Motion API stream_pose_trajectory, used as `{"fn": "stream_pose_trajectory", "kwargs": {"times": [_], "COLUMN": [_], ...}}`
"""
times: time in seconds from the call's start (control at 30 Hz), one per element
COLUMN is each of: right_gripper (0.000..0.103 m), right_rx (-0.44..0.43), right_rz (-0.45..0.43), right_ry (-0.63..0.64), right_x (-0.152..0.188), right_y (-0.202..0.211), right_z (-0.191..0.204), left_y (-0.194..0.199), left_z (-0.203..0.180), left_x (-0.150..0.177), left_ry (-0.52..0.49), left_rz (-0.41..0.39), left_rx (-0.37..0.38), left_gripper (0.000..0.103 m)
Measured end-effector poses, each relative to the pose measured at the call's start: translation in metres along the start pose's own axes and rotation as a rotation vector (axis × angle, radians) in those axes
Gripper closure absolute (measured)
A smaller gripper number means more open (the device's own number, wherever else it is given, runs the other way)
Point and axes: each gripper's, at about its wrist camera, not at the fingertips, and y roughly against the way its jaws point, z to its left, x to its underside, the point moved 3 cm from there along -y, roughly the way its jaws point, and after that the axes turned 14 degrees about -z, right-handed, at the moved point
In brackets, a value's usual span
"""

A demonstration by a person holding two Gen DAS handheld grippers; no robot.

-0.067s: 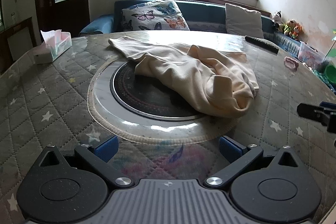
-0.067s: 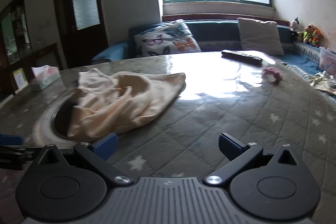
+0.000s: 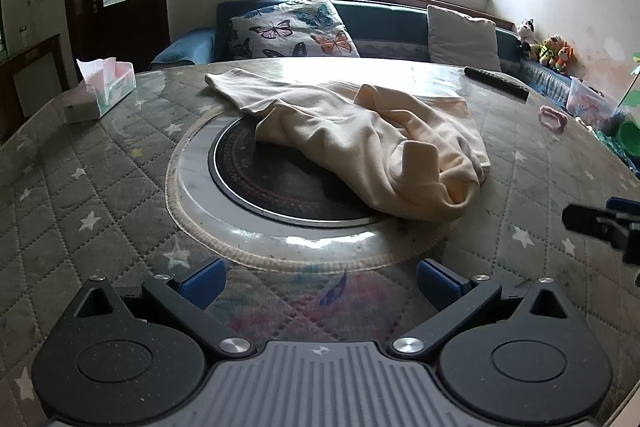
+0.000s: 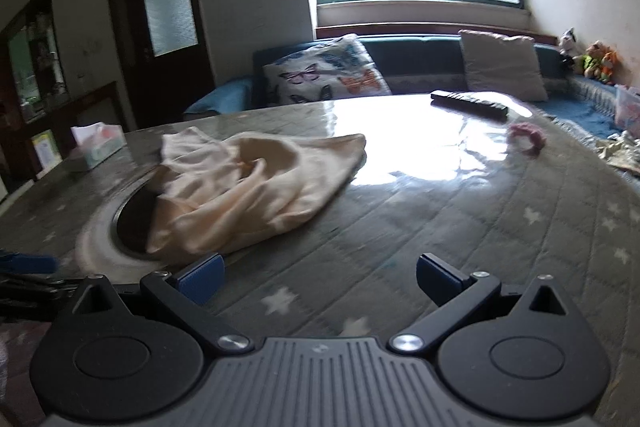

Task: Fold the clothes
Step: 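Move both grippers toward the crumpled cream shirt on the table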

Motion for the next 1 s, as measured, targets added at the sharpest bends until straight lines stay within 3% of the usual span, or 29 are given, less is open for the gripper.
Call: {"fn": "stream_pose_trajectory", "kwargs": {"times": [0.17,0.23,0.33,0.4,1.0], "right_gripper": [0.000,0.000,0.000,0.000,0.001], "right_rx": [0.033,0.055,0.031,-0.044,-0.062], "right_rz": [-0.002,-0.012,0.015,0.039,0.100], "right_ry": [0.067,0.121,0.072,0.013,0.003], "right_x": [-0.001,0.007,0.016,0.016,0.019], "right_y": [0.005,0.010,0.014,0.018,0.020], "right_z": [-0.004,0.014,0.021,0.008,0.029], "left_y": [0.007,0.011,0.013,0.015,0.014], "left_z": [-0.004,-0.006,-0.006,-0.005,-0.009], "left_x": [0.007,0.008,0.010,0.012,0.014], "left_ry": [0.024,0.027,0.021,0.021,-0.013], "left_rz": [0.008,0.010,0.018,0.019,0.042], "left_rx": [-0.010,-0.014,-0.012,-0.009,-0.020], "left_gripper": [0.000,0.000,0.000,0.000,0.000]}}
